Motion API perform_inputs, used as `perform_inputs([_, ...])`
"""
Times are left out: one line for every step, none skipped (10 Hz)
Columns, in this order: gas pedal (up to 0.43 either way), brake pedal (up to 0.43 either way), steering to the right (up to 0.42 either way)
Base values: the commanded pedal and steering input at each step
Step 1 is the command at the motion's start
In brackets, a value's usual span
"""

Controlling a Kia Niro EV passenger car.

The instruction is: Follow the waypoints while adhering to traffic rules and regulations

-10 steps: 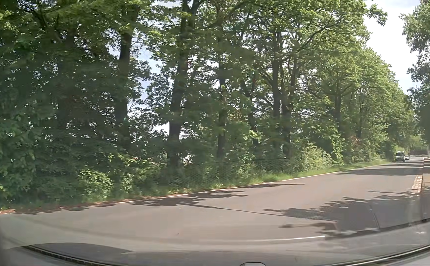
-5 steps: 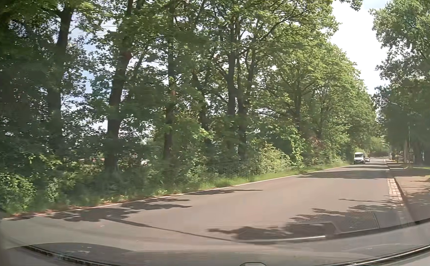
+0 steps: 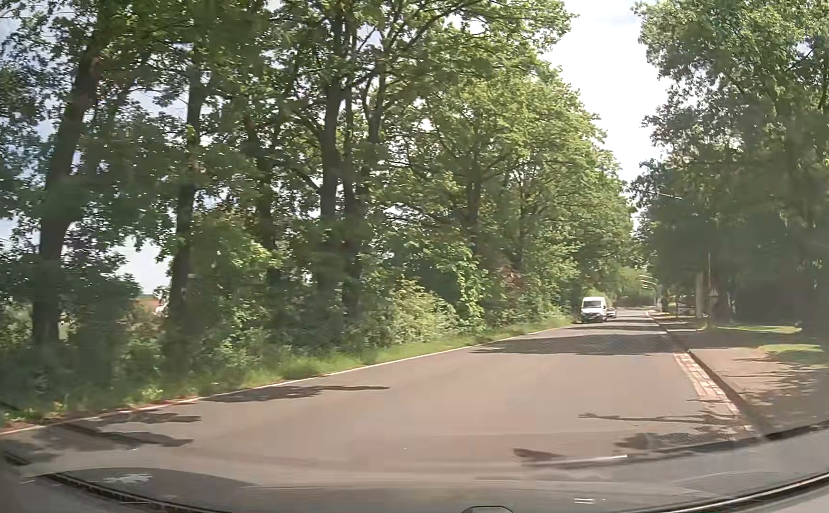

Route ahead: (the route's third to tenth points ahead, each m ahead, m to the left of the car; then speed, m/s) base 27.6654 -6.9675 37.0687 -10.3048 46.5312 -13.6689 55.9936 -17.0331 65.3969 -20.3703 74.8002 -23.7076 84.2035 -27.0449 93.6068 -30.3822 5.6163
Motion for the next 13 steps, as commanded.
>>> perform_inputs([0.409, 0.0, 0.269])
perform_inputs([0.409, 0.0, 0.244])
perform_inputs([0.409, 0.0, 0.226])
perform_inputs([0.409, 0.0, 0.205])
perform_inputs([0.409, 0.0, 0.184])
perform_inputs([0.409, 0.0, 0.17])
perform_inputs([0.409, 0.0, 0.151])
perform_inputs([0.409, 0.0, 0.135])
perform_inputs([0.409, 0.0, 0.118])
perform_inputs([0.409, 0.0, 0.103])
perform_inputs([0.409, 0.0, 0.084])
perform_inputs([0.398, 0.0, 0.07])
perform_inputs([0.398, 0.0, 0.06])
